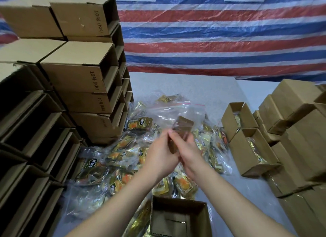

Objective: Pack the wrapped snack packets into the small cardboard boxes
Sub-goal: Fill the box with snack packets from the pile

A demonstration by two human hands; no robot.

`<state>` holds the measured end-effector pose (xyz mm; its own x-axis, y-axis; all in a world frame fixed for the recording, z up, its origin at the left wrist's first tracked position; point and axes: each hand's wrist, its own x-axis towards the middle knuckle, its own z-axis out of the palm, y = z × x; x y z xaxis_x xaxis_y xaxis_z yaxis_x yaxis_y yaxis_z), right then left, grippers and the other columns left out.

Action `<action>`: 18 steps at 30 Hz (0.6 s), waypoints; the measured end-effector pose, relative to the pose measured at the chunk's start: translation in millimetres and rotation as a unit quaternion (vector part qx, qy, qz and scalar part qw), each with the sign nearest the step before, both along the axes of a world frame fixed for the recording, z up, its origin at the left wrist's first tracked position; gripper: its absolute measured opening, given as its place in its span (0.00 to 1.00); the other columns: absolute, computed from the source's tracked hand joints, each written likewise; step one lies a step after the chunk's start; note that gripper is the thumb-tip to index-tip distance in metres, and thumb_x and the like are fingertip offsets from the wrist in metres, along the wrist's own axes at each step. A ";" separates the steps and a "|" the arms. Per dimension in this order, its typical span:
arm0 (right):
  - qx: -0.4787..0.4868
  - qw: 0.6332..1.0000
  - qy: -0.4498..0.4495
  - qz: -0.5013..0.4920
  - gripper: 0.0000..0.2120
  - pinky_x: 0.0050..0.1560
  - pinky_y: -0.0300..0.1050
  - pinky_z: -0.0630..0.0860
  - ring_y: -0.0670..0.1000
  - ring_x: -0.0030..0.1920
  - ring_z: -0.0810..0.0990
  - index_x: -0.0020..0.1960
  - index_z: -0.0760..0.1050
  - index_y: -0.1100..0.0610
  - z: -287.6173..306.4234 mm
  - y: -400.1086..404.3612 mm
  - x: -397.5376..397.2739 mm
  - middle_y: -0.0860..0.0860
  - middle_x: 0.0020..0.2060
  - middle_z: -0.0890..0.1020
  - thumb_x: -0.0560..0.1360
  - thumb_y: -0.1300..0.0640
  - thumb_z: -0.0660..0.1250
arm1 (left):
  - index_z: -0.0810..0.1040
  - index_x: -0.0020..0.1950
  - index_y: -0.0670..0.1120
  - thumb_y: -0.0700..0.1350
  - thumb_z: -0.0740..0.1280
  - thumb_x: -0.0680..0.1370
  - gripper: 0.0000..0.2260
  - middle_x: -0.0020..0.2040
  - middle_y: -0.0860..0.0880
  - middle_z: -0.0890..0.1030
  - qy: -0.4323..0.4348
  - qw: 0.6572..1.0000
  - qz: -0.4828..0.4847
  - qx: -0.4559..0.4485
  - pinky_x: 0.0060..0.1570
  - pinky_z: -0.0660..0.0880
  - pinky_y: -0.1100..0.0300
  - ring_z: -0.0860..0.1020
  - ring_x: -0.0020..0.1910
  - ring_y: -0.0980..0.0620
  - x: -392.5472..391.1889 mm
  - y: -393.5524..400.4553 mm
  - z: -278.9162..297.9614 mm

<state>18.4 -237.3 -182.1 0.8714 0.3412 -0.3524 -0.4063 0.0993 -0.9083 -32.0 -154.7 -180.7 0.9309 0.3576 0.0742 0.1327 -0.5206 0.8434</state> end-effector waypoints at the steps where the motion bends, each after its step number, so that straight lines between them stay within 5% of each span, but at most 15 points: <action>1: 0.004 1.000 0.010 -0.005 0.14 0.53 0.47 0.79 0.49 0.48 0.83 0.56 0.74 0.53 1.4 -2.2 6.1 0.50 0.46 0.84 0.74 0.54 0.74 | 0.73 0.54 0.67 0.48 0.70 0.72 0.16 0.49 0.61 0.81 0.004 0.998 -0.051 -0.025 0.45 0.75 0.63 0.79 0.47 0.61 1.8 -2.9 3.3; 3: 0.024 0.999 0.026 0.013 0.06 0.40 0.42 0.78 0.48 0.39 0.83 0.48 0.78 0.54 5.2 -9.8 14.3 0.48 0.35 0.83 0.74 0.55 0.73 | 0.74 0.57 0.65 0.43 0.71 0.73 0.20 0.51 0.58 0.81 0.015 0.988 -0.125 -0.085 0.46 0.76 0.65 0.79 0.46 0.64 6.0 -2.7 8.6; 6: 0.054 0.998 0.020 0.034 0.09 0.31 0.47 0.79 0.52 0.39 0.85 0.48 0.81 0.57 9.8 -25.4 21.9 0.53 0.38 0.84 0.73 0.52 0.73 | 0.74 0.61 0.55 0.37 0.72 0.75 0.19 0.52 0.40 0.80 0.043 0.957 -0.174 -0.227 0.43 0.78 0.60 0.78 0.42 0.52 10.1 5.3 17.7; 9: 0.104 0.994 0.013 0.029 0.17 0.37 0.49 0.81 0.55 0.42 0.85 0.52 0.80 0.57 15.9 -39.3 29.3 0.55 0.43 0.84 0.69 0.48 0.72 | 0.76 0.66 0.51 0.42 0.72 0.75 0.20 0.62 0.47 0.79 0.073 0.917 -0.197 -0.338 0.60 0.77 0.51 0.80 0.54 0.52 9.1 15.0 22.4; 12: 0.156 0.988 0.006 -0.004 0.14 0.42 0.49 0.81 0.53 0.40 0.84 0.54 0.81 0.52 18.1 -55.5 37.6 0.54 0.41 0.85 0.70 0.48 0.72 | 0.77 0.65 0.47 0.45 0.70 0.76 0.18 0.62 0.51 0.81 0.064 0.908 -0.172 -0.378 0.59 0.78 0.50 0.81 0.58 0.48 3.9 26.2 14.7; 15: 0.170 0.986 -0.002 0.003 0.19 0.44 0.49 0.78 0.54 0.38 0.81 0.55 0.81 0.55 17.1 -76.1 39.3 0.56 0.41 0.83 0.69 0.45 0.68 | 0.78 0.63 0.52 0.46 0.68 0.79 0.12 0.58 0.54 0.82 0.093 0.946 -0.121 -0.287 0.53 0.79 0.61 0.82 0.55 0.54 -14.4 38.2 -12.0; 18: 0.106 0.989 -0.024 0.102 0.19 0.51 0.54 0.78 0.57 0.43 0.81 0.54 0.83 0.54 7.2 -96.4 26.9 0.58 0.45 0.83 0.71 0.44 0.66 | 0.73 0.68 0.56 0.55 0.67 0.79 0.18 0.62 0.61 0.77 0.216 0.950 -0.205 -0.092 0.52 0.74 0.71 0.77 0.56 0.64 -45.1 42.0 -58.2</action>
<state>45.3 -333.7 -174.9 0.7912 0.5729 -0.2138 -0.3941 0.2103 -0.8947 -77.2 -112.7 -239.0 0.9243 -0.0723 -0.3748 0.3047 -0.4519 0.8384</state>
